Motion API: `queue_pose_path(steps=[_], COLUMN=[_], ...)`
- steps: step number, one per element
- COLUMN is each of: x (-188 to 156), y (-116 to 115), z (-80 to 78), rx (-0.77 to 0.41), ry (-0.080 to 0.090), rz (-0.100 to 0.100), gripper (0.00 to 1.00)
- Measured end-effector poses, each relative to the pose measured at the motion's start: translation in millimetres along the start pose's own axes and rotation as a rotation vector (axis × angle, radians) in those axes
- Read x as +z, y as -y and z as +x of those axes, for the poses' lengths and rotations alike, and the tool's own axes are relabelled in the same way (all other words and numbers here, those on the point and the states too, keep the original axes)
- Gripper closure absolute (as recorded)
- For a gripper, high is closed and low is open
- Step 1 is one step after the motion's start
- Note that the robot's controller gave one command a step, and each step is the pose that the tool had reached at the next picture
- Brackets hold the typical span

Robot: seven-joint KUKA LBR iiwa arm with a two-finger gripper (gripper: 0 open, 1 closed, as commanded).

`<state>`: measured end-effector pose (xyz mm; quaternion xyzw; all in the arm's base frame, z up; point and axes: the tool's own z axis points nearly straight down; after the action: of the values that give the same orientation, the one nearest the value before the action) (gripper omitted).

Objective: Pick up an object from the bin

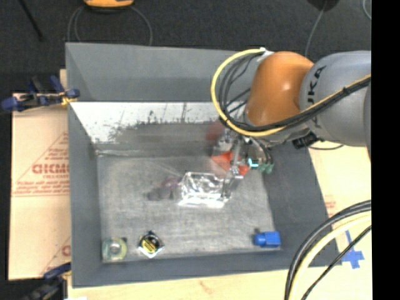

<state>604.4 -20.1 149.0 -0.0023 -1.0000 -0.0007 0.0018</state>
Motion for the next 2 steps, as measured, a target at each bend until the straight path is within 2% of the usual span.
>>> queue_pose_path(steps=[1,2], x=[37.0,57.9], y=[-40.2,-30.7], z=[-18.5,-8.7], rx=[0.088,0.153], ry=[0.002,0.017], rz=[0.001,-0.006], gripper=[0.00,0.00])
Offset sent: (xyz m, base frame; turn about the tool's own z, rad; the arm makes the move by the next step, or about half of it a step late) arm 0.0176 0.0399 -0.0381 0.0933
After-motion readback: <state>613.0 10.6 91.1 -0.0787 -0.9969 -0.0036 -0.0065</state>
